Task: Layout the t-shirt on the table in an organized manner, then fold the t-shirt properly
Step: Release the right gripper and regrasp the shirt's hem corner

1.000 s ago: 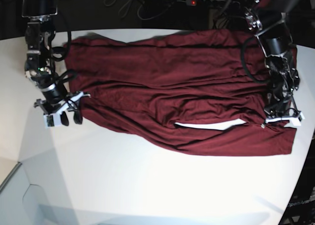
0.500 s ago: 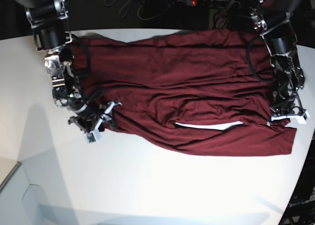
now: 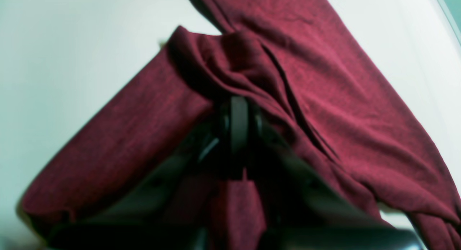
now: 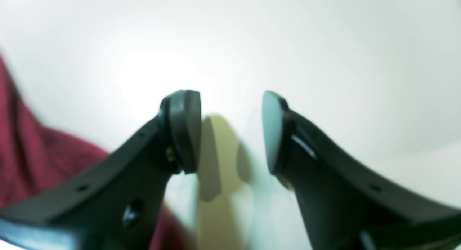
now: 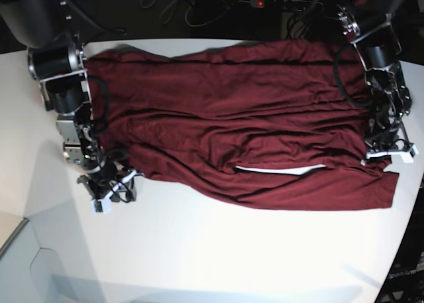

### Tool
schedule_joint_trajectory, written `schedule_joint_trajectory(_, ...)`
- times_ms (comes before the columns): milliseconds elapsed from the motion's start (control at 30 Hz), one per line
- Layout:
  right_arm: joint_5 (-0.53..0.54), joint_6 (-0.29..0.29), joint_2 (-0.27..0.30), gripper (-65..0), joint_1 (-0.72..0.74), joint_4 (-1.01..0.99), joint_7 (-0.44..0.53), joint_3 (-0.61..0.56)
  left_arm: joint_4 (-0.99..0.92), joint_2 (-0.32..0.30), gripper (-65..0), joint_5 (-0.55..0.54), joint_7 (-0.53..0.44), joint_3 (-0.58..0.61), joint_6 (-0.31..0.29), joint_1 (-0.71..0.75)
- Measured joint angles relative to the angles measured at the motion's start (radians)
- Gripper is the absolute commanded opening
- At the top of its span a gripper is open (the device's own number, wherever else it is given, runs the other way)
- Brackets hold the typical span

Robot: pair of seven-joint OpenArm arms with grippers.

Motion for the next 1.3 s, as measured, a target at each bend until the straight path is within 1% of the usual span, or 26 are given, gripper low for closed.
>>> schedule_joint_trajectory(33,-0.001,0.000,0.004,-37.0,0.011,-0.021,0.016,0.000,0.000,0.000,-64.8,0.000,0.000,0.000,0.000,0.000)
schedule_joint_trajectory(100,-0.009,-0.002,0.010,-37.1,0.016,-0.016,0.013,0.000,0.000,0.000,-64.8,0.001,0.000,0.000,0.000,-0.002)
schedule_joint_trajectory(167,-0.013,-0.009,0.015,-37.8,0.002,0.048,-0.037,0.000,0.000,0.001,-64.8,0.000,0.001,0.000,0.000,-0.002)
schedule_joint_trajectory(200,-0.021,-0.017,0.023,-39.6,-0.013,0.105,-0.091,-0.002,0.001,0.000,-64.8,0.000,0.002,0.000,0.000,-0.002)
schedule_joint_trajectory(267,-0.023,-0.011,0.050,-45.2,-0.075,0.249,-0.146,-0.005,0.002,0.002,-64.8,-0.004,0.003,0.000,0.002,-0.004)
schedule_joint_trajectory(300,-0.017,-0.011,0.062,-50.9,-0.109,0.323,-0.168,-0.005,0.002,0.002,-64.8,0.002,0.005,0.000,0.004,-0.005)
schedule_joint_trajectory(333,-0.024,-0.022,0.072,-57.0,-0.145,0.406,-0.217,-0.003,0.005,0.003,-64.8,0.002,0.008,0.000,0.004,-0.005)
schedule_joint_trajectory(367,-0.028,-0.020,0.077,-62.2,-0.174,0.470,-0.237,-0.002,0.006,0.004,-64.8,0.001,0.010,0.000,0.005,-0.004)
schedule_joint_trajectory(400,-0.027,-0.023,0.074,-65.0,-0.200,0.528,-0.259,-0.003,0.007,0.003,-64.8,0.002,0.007,0.000,0.004,-0.002)
schedule_joint_trajectory(433,-0.026,-0.016,0.069,-65.0,-0.213,0.568,-0.275,-0.003,0.007,0.004,-64.8,0.001,0.009,0.000,0.004,-0.002)
schedule_joint_trajectory(467,-0.027,-0.019,0.061,-65.0,-0.224,0.606,-0.311,-0.005,0.007,0.004,-64.8,0.001,0.008,0.000,0.004,-0.002)
schedule_joint_trajectory(533,-0.016,-0.011,0.046,-64.4,-0.226,0.631,-0.350,-0.020,0.008,0.005,-64.8,0.001,0.007,0.000,0.003,-0.003)
schedule_joint_trajectory(633,-0.019,-0.011,0.029,-64.4,-0.213,0.601,-0.387,-0.075,0.008,0.005,-64.8,0.000,0.003,0.000,0.003,-0.003)
schedule_joint_trajectory(733,-0.019,-0.011,0.031,-64.4,-0.201,0.556,-0.398,-0.144,0.008,0.005,-64.8,0.000,0.004,0.000,0.004,-0.002)
schedule_joint_trajectory(767,-0.015,-0.011,0.034,-64.4,-0.193,0.539,-0.373,-0.169,0.008,0.005,-64.8,0.000,0.004,0.000,0.003,-0.002)
schedule_joint_trajectory(833,-0.010,-0.011,0.036,-64.4,-0.149,0.485,-0.367,-0.221,0.008,0.006,-64.8,0.000,0.007,0.000,0.003,-0.003)
schedule_joint_trajectory(900,-0.007,-0.011,0.027,-64.4,-0.104,0.412,-0.345,-0.248,0.008,0.005,-64.8,0.000,0.004,0.000,0.002,-0.002)
schedule_joint_trajectory(933,0.000,-0.010,0.021,-64.4,-0.083,0.366,-0.319,-0.256,0.008,0.004,-64.8,0.000,0.008,0.000,0.003,-0.004)
schedule_joint_trajectory(1033,0.017,0.001,-0.003,-64.4,-0.019,0.238,-0.272,-0.255,0.008,0.002,-64.9,0.000,0.006,0.000,0.003,-0.002)
schedule_joint_trajectory(1100,0.019,0.007,-0.013,-64.4,0.028,0.139,-0.220,-0.261,0.008,0.001,-64.9,0.000,0.005,0.000,0.003,-0.001)
schedule_joint_trajectory(1133,0.020,0.008,-0.014,-64.4,0.049,0.089,-0.177,-0.260,0.008,0.002,-64.9,0.000,0.004,0.000,0.003,-0.002)
schedule_joint_trajectory(1200,0.019,0.006,-0.013,-64.4,0.082,0.012,-0.124,-0.260,0.013,0.003,-64.9,0.001,0.011,0.000,0.004,-0.002)
schedule_joint_trajectory(1300,0.018,0.005,-0.008,-64.4,0.126,-0.088,-0.064,-0.260,0.059,0.011,-64.9,0.005,0.027,0.000,0.006,0.006)
